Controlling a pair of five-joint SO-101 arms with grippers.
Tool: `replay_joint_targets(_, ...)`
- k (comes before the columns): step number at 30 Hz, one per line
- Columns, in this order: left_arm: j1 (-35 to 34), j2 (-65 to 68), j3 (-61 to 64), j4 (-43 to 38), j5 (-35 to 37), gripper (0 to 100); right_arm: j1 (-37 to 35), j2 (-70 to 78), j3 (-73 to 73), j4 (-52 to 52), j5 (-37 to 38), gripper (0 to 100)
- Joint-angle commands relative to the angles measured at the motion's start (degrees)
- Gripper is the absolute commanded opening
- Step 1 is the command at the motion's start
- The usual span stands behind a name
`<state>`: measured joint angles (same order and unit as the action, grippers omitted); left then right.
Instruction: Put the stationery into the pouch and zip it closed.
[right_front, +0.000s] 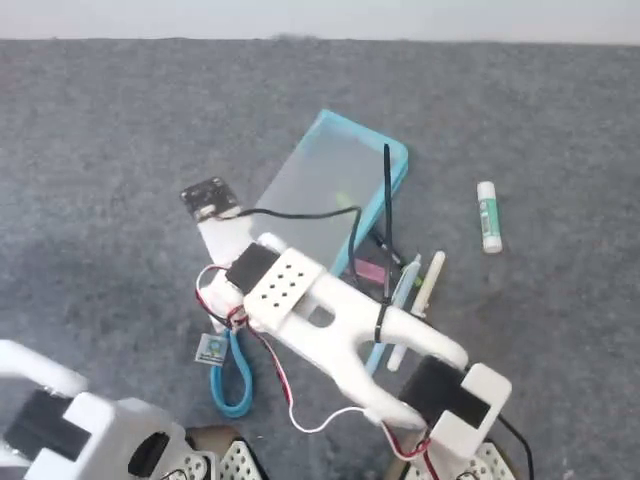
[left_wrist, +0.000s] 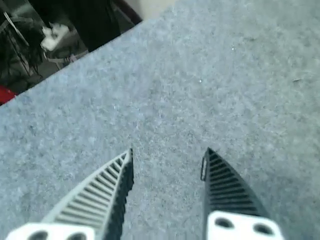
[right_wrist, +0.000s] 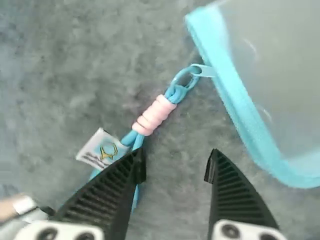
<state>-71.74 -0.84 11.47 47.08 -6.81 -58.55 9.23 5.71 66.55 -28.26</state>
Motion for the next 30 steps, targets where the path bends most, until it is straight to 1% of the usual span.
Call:
replay_joint_targets(1,-0.3,-0.4,-4.4,0.4,-0.5,22,-0.8,0.7,-2.5,-0.7,-6.2,20.1)
replay_joint_targets(6,0.2,-0.6,-4.4,0.4,-0.5,22,-0.8,6.9,-10.3,-0.5,-8.7,20.1)
replay_joint_targets(13,0.2,-0.6,-4.7,0.2,-0.6,22,-0.8,17.6,-24.4,-0.5,-14.9,20.2)
replay_joint_targets(20,0.2,-0.4,-4.8,-1.6,-0.6,22,-0.8,23.9,-24.7,1.1,-26.0,20.2)
replay_joint_targets(27,0.2,-0.5,-4.8,-1.4,-0.5,22,-0.8,28.4,-24.9,-1.1,-26.5,19.1)
replay_joint_targets(28,0.2,-0.5,-4.8,-1.4,-0.5,22,-0.8,29.0,-24.9,-0.9,-26.4,17.3)
replay_joint_targets(30,0.2,-0.5,-4.8,-1.4,-0.5,22,-0.7,29.6,-24.9,-0.6,-24.8,10.2)
